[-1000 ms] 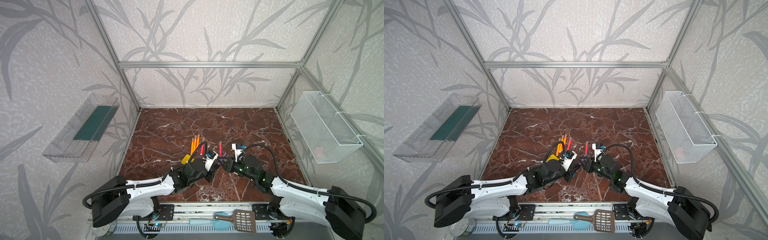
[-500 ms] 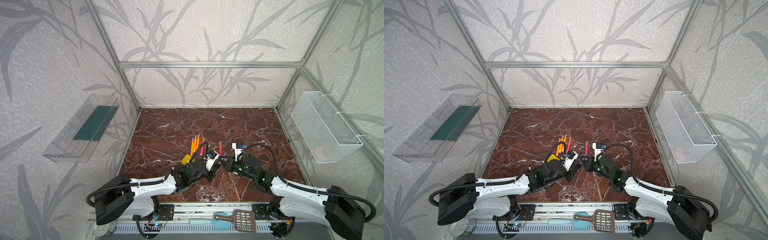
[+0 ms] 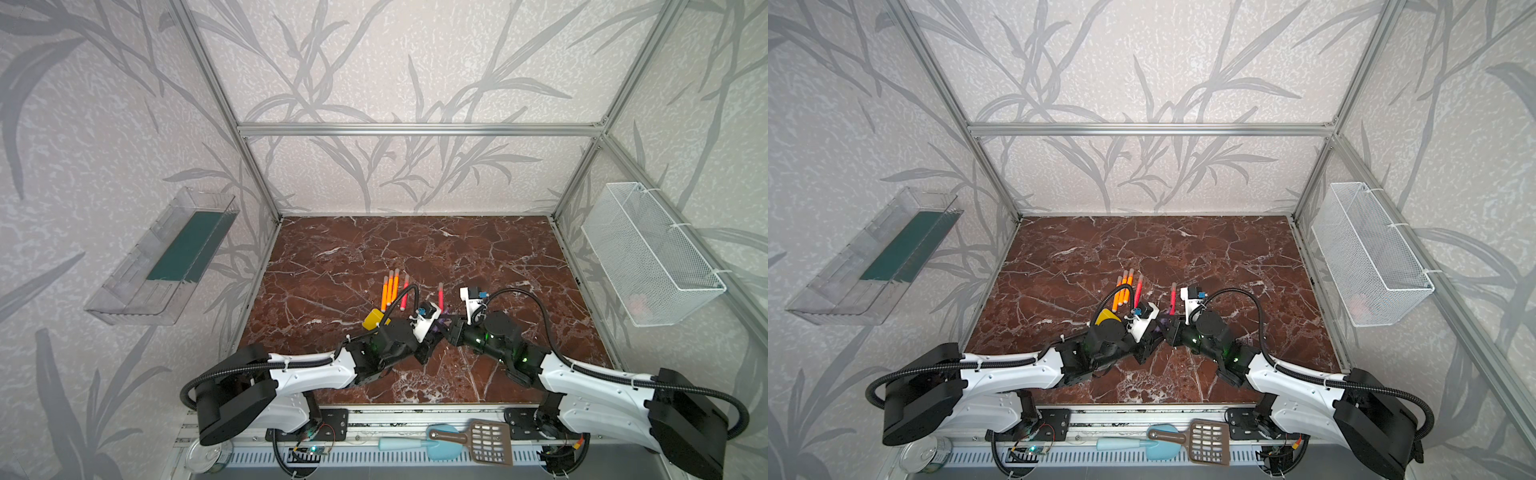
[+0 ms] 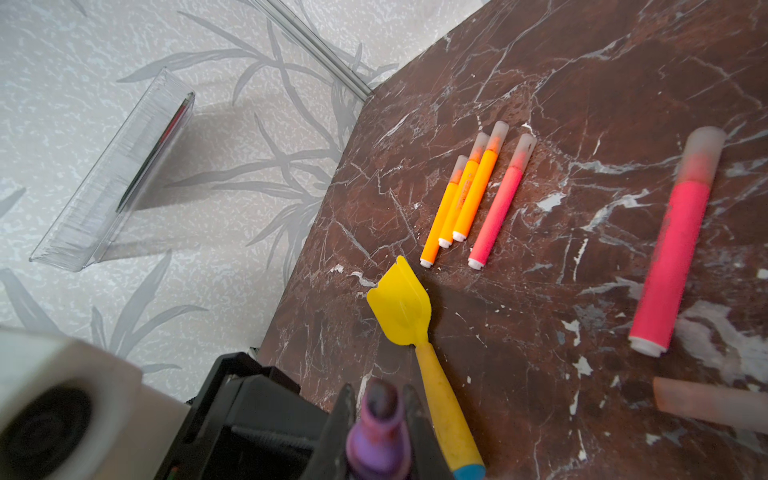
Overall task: Insert the pens into the pen caps
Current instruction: 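Hold the purple marker upright with left gripper while right hovers near its tip, then move the right gripper toward the pale cap while the left holds the purple marker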
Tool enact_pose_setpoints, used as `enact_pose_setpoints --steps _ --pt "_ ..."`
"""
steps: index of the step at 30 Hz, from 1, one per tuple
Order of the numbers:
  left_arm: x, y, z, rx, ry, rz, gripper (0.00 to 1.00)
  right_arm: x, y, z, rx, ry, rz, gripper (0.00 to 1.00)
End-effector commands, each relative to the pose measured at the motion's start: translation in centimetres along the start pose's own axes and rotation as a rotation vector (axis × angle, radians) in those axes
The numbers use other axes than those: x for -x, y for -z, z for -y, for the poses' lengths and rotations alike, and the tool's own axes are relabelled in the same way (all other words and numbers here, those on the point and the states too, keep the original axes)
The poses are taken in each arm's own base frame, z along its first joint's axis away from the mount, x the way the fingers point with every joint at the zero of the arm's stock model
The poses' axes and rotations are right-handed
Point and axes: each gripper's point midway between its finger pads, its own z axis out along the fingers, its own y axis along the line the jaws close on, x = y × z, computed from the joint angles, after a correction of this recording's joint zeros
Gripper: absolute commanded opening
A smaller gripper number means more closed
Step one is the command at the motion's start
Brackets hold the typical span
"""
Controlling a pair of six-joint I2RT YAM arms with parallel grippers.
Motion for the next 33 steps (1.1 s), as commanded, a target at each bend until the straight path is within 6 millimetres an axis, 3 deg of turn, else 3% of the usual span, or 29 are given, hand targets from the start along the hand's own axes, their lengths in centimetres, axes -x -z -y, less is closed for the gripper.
enact_pose_setpoints --steps 1,5,12,13,15,16,18,25,33 --pt "-0.4 -0.2 0.0 0.001 -0.016 0.005 0.33 1.3 -0.1 -2.0 0.052 0.004 0.042 0.0" --pt "-0.5 -0.2 -0.1 0.008 -0.013 0.006 0.29 1.2 -0.2 -1.8 0.045 0.003 0.042 0.0" --pt "-0.6 0.1 -0.4 0.021 -0.013 0.011 0.06 1.1 -0.2 -1.5 0.03 0.002 0.043 0.01" --pt "-0.7 0.1 -0.6 0.027 -0.012 0.012 0.02 1.1 -0.2 -1.5 0.03 0.001 0.044 0.1" --pt "-0.8 0.1 -0.8 0.04 -0.01 0.01 0.0 1.1 -0.2 -1.6 0.031 0.006 0.042 0.39" --pt "-0.8 0.2 -1.3 0.065 -0.003 0.015 0.0 1.2 -0.1 -1.5 0.027 0.011 0.041 0.49" --pt "-0.6 0.5 -2.8 0.138 0.024 0.032 0.0 1.1 0.0 -1.2 0.006 0.025 0.033 0.59" --pt "-1.4 4.0 -11.6 0.414 0.232 0.036 0.0 -0.4 1.7 2.8 -0.173 0.078 -0.01 0.64" --pt "-0.2 8.7 -13.0 0.519 0.217 0.116 0.0 -2.4 3.5 7.9 -0.364 0.092 -0.042 0.66"
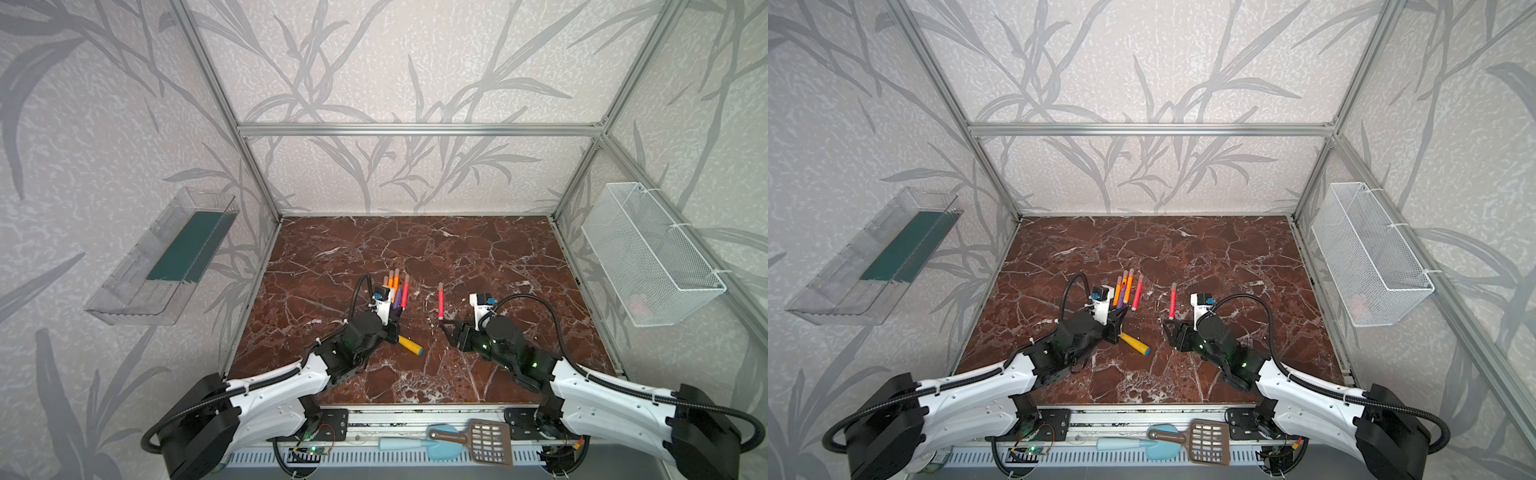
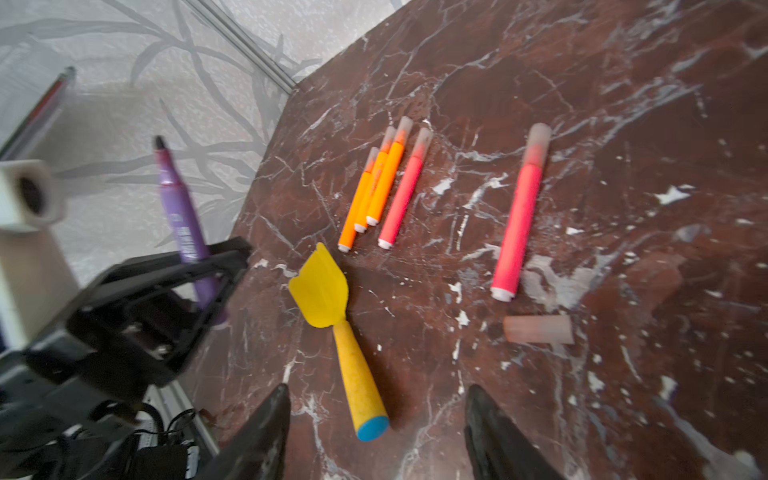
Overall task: Insert the pens into the pen caps
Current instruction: 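Move the right gripper toward the pale cap while the left holds the purple marker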
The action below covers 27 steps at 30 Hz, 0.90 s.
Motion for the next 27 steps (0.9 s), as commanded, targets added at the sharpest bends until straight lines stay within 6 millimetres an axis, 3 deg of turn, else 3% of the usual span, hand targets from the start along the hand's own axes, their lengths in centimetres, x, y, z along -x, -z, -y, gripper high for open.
enact_pose_setpoints --steps 1,12,27 --pt "-0.3 1.2 -2.4 0.108 0.02 0.006 0.0 -1.7 0.1 3.1 -0.117 0.033 -0.037 0.67" --pt "-1.1 2.5 -3.8 0.153 0.057 -0.001 0.0 -4.0 -2.6 4.4 -0.196 0.038 -0.144 0.67" --pt "-1.0 2.6 -4.4 0.186 0.042 0.001 0.0 -4.4 -6.9 6.2 -0.302 0.055 -0.184 0.66"
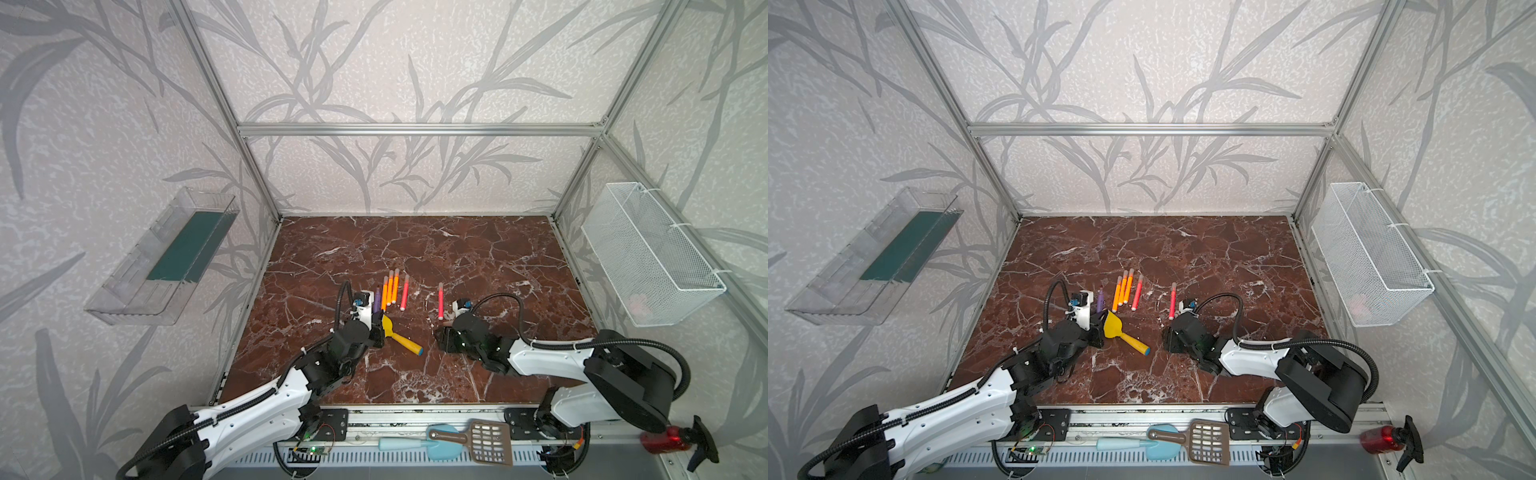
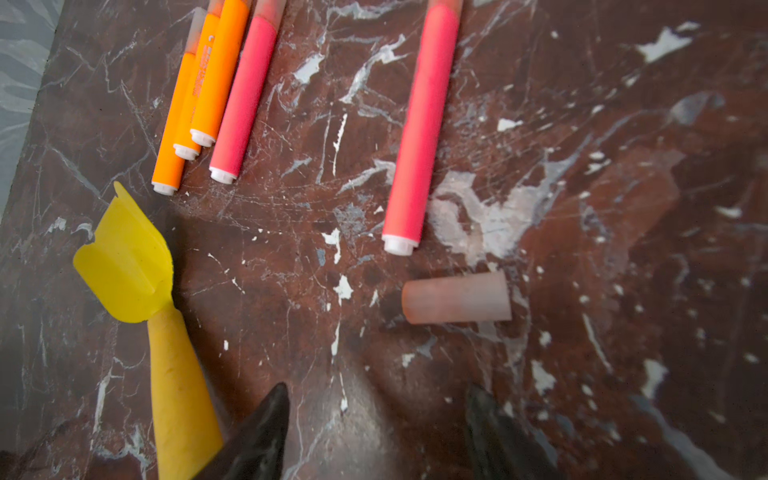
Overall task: Insert the pens into the pen caps
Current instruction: 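Move the right gripper toward the pale cap while the left holds the purple marker, then lower the right gripper and close it on the pale cap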
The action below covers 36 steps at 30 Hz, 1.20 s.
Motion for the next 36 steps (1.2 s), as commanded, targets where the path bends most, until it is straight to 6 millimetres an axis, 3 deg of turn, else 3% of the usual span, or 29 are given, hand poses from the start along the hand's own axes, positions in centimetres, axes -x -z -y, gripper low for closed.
enact_pose_setpoints --steps 1,15,24,33,36 --pt "-0.2 -0.1 -0.9 0.046 0.003 -0.003 0.0 0.7 -0.8 0.4 -0.039 0.02 0.013 0.66" --pt "-0.2 -0.2 -0.9 0.051 -0.004 -0.004 0.0 2.9 -2.2 1.9 -0.16 0.059 0.037 0.66" --pt "-0.2 -0.1 -1.0 0.054 -0.008 -0.006 0.0 3.6 -3.8 0.0 -0.122 0.084 -0.001 0.62" --pt "-0.2 0.0 -1.1 0.058 -0.011 -0.003 0.0 4.0 -2.5 1.3 -0.183 0.106 0.027 0.6" --pt "0.0 0.0 -1.0 0.054 -0.01 -0.002 0.0 4.0 -2.2 1.6 -0.2 0.123 0.022 0.55"
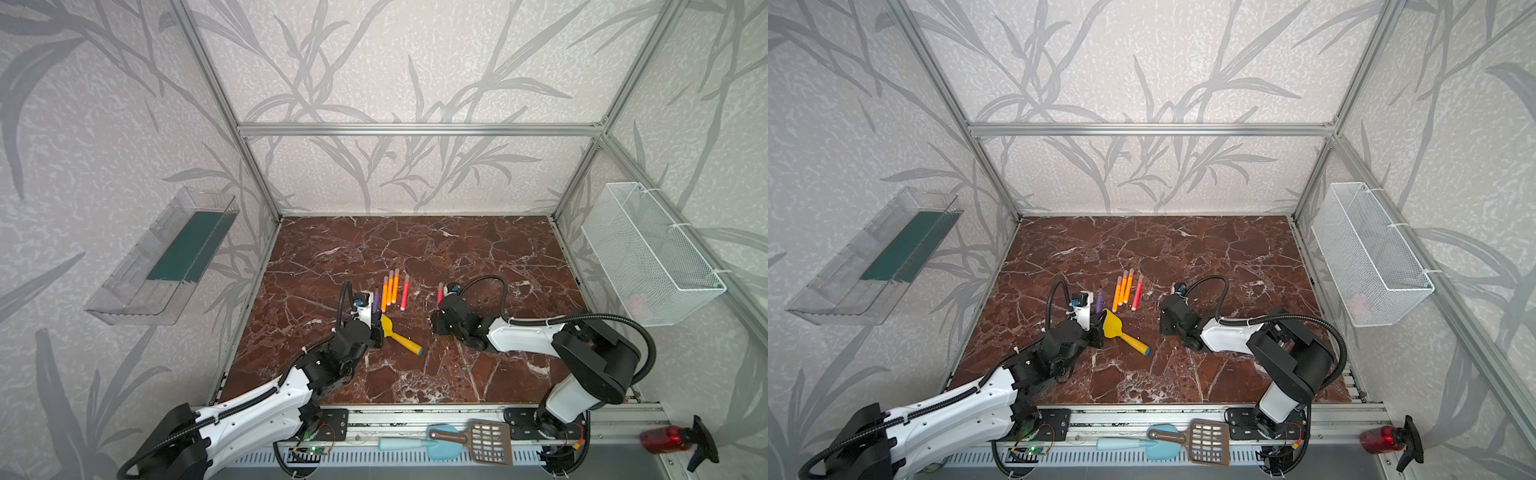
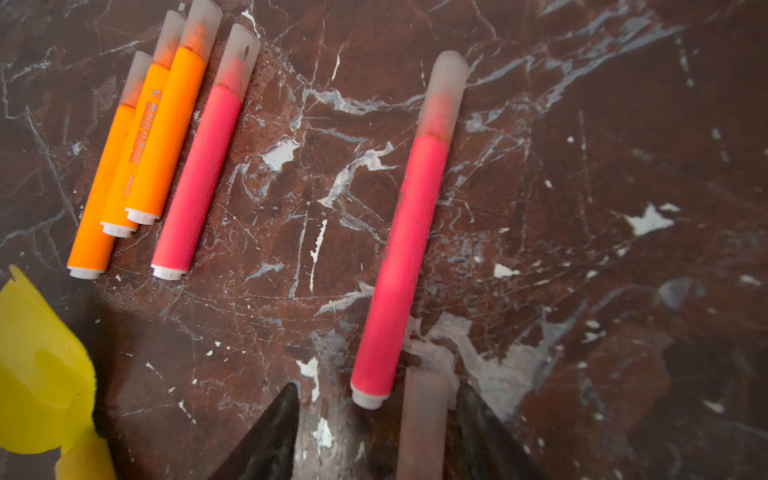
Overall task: Insert the pens into the pen caps
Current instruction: 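Lower the right gripper and close it on the pale cap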
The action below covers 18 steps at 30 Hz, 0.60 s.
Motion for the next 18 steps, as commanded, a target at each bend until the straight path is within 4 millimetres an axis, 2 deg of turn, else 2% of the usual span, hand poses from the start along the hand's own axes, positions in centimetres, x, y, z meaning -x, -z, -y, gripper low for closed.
enact_pose_setpoints --steps 1,4,6,18 --pt "0.4 0.1 -0.4 0.025 0.004 0.012 0.0 0.1 0.6 1.2 -0.056 0.032 -0.002 0.52" --pt "0.4 0.0 -0.4 0.021 0.006 0.01 0.0 0.0 0.6 1.7 -0.093 0.045 -0.013 0.37" --pt "0.4 0.0 -0.3 0.019 0.008 0.011 0.0 -0.1 0.5 2.1 -0.109 0.048 -0.012 0.32" --pt "0.4 -0.1 -0.1 0.014 0.006 0.004 0.0 -0.2 -0.8 2.4 -0.184 0.085 -0.057 0.3"
